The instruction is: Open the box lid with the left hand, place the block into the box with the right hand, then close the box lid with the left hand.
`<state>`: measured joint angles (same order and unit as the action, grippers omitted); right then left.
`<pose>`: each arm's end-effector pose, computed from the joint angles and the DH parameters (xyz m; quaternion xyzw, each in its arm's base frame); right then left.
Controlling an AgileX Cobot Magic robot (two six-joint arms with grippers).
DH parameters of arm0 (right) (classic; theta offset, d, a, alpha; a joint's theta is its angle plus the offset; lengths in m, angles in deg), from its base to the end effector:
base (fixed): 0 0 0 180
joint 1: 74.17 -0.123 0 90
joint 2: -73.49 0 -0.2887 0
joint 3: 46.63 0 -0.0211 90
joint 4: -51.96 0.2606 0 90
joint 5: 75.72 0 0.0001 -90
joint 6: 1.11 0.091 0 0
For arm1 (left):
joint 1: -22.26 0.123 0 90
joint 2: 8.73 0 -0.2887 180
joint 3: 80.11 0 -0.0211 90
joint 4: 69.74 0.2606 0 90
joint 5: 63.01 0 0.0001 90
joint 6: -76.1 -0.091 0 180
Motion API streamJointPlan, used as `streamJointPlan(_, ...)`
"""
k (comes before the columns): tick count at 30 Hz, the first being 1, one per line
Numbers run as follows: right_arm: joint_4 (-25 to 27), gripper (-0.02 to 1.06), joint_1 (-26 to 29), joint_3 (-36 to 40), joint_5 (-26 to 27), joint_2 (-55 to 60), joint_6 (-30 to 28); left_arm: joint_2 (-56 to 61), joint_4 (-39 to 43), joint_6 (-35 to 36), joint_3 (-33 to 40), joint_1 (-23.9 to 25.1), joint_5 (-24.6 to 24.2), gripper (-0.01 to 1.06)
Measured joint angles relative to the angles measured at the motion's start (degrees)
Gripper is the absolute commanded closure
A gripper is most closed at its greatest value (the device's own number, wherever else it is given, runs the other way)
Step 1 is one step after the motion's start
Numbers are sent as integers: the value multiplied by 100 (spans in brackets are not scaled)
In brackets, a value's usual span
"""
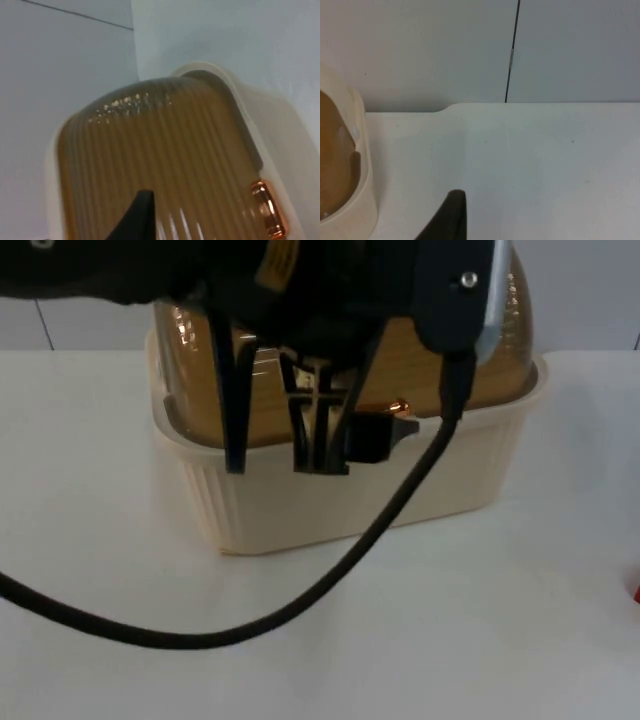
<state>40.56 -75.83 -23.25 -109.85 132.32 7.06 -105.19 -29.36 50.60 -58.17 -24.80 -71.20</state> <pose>0.1875 -0.0047 0.3868 0.0076 0.8463 -0.0454 0.5306 0.2421 -0.2477 0.2529 0.7243 0.5084 0.1151 0.4513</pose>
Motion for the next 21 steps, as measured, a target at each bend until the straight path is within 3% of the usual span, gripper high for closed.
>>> streamJointPlan(13,-14,-1,0,0,55,0,0,-607,466,1188,61,-57,-193,1)
streamJointPlan(16,-14,-1,0,0,55,0,0,-616,1629,2868,61,-261,-826,1)
streamJointPlan(17,-14,-1,0,0,55,0,0,-616,1629,2868,61,-261,-826,1)
streamJointPlan(19,-14,-1,0,0,55,0,0,-672,2751,4433,61,-441,-1647,1)
streamJointPlan(21,-14,-1,0,0,64,0,25,-749,3579,5404,61,-603,-2270,1)
